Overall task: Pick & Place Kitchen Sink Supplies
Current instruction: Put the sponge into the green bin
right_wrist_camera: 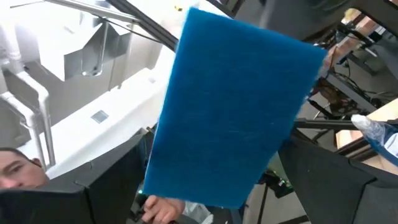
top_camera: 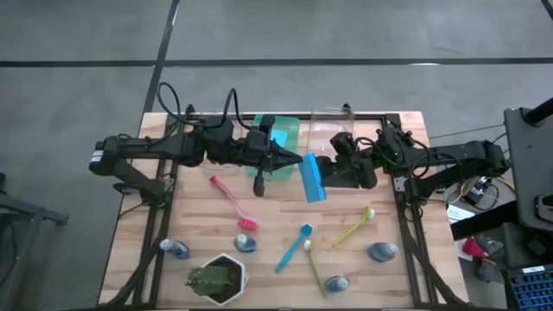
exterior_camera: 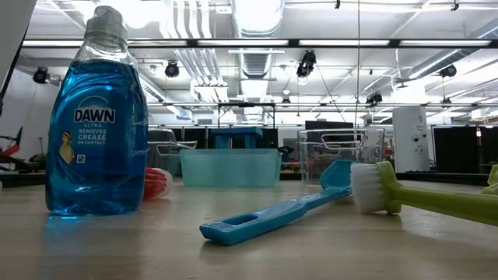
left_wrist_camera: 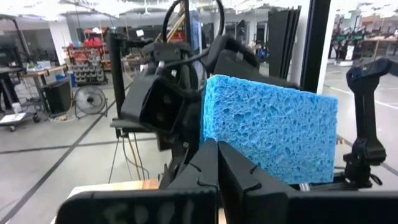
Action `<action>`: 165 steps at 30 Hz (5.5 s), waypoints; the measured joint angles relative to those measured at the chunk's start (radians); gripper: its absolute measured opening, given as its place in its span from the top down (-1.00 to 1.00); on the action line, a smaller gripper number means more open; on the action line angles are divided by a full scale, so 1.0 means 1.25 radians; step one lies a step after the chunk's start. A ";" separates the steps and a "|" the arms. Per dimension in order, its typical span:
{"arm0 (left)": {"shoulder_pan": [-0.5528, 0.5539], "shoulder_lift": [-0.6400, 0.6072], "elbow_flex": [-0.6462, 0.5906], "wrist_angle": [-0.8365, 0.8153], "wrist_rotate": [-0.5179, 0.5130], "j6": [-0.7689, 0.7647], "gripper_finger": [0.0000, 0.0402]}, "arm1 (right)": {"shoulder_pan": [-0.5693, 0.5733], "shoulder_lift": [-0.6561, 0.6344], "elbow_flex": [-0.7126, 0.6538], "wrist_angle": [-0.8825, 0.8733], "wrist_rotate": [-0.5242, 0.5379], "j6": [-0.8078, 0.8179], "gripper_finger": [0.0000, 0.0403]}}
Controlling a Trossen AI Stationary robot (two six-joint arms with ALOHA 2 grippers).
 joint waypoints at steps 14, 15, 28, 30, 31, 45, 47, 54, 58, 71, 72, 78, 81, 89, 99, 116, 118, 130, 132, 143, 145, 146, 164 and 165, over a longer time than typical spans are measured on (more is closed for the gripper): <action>-0.003 0.009 0.000 0.007 0.000 0.001 1.00 | -0.001 0.023 0.000 0.073 -0.037 0.017 -0.73; -0.003 0.009 0.000 0.005 0.000 0.001 1.00 | -0.001 0.030 0.000 0.075 -0.039 0.023 -0.72; -0.006 0.009 0.000 -0.002 -0.016 0.002 1.00 | -0.004 0.084 0.000 0.164 -0.031 0.057 -0.66; -0.006 0.009 0.000 -0.003 -0.017 0.005 1.00 | -0.005 0.084 0.000 0.165 -0.028 0.057 -0.65; -0.005 0.009 0.000 -0.003 -0.017 0.006 1.00 | -0.005 0.084 0.000 0.166 -0.027 0.057 -0.65; -0.006 0.009 0.000 -0.003 -0.017 0.018 1.00 | -0.004 0.083 0.000 0.166 -0.027 0.042 -0.61; -0.006 0.009 0.000 -0.003 -0.017 0.016 1.00 | -0.004 0.083 0.000 0.165 -0.027 0.042 -0.61; -0.006 0.009 0.000 -0.003 -0.017 0.002 1.00 | -0.004 0.083 0.000 0.165 -0.027 0.037 -0.61; -0.006 0.009 0.000 -0.004 -0.017 -0.001 0.93 | -0.004 0.083 0.000 0.165 -0.030 0.038 -0.61; -0.006 -0.025 0.000 -0.017 -0.018 -0.098 0.26 | -0.005 0.082 0.000 0.164 -0.050 0.039 -0.61; -0.006 -0.035 0.000 -0.020 -0.018 -0.106 0.24 | -0.005 0.081 0.000 0.163 -0.052 0.039 -0.61; -0.005 -0.096 0.000 -0.074 -0.032 -0.136 0.19 | -0.027 0.075 0.000 0.143 -0.088 0.052 -0.61; -0.005 -0.122 0.000 -0.132 -0.067 -0.151 0.20 | -0.042 0.075 0.000 0.114 -0.098 0.041 -0.61; -0.005 -0.171 -0.001 -0.220 -0.116 -0.218 0.20 | -0.107 0.075 0.125 -0.290 -0.146 -0.188 -0.61; -0.005 -0.242 -0.001 -0.331 -0.135 -0.273 0.21 | -0.221 0.186 0.450 -0.946 -0.110 -0.533 -0.61; -0.004 -0.366 -0.001 -0.542 -0.162 -0.284 0.21 | -0.271 0.600 0.958 -1.369 0.022 -0.725 -0.61; -0.004 -0.376 -0.001 -0.554 -0.162 -0.279 0.21 | -0.274 0.654 1.021 -1.429 0.046 -0.759 -0.61; -0.004 -0.402 -0.001 -0.611 -0.162 -0.248 0.21 | -0.291 0.792 1.070 -1.508 0.147 -0.898 -0.61; -0.004 -0.402 -0.001 -0.623 -0.162 -0.244 0.21 | -0.291 0.794 1.072 -1.506 0.184 -0.938 -0.60; -0.004 -0.400 -0.021 -0.628 -0.163 -0.251 0.21 | -0.318 0.801 1.072 -1.365 0.274 -1.075 -0.43; -0.004 -0.401 -0.022 -0.628 -0.163 -0.257 0.21 | -0.324 0.801 1.072 -1.344 0.275 -1.087 -0.43; -0.004 -0.402 -0.022 -0.628 -0.163 -0.261 0.21 | -0.326 0.801 1.072 -1.339 0.276 -1.094 -0.43; -0.004 -0.409 -0.022 -0.626 -0.166 -0.268 0.21 | -0.340 0.864 1.071 -1.326 0.245 -1.139 -0.44; -0.004 -0.409 -0.022 -0.626 -0.166 -0.269 0.21 | -0.342 0.866 1.071 -1.329 0.245 -1.139 -0.44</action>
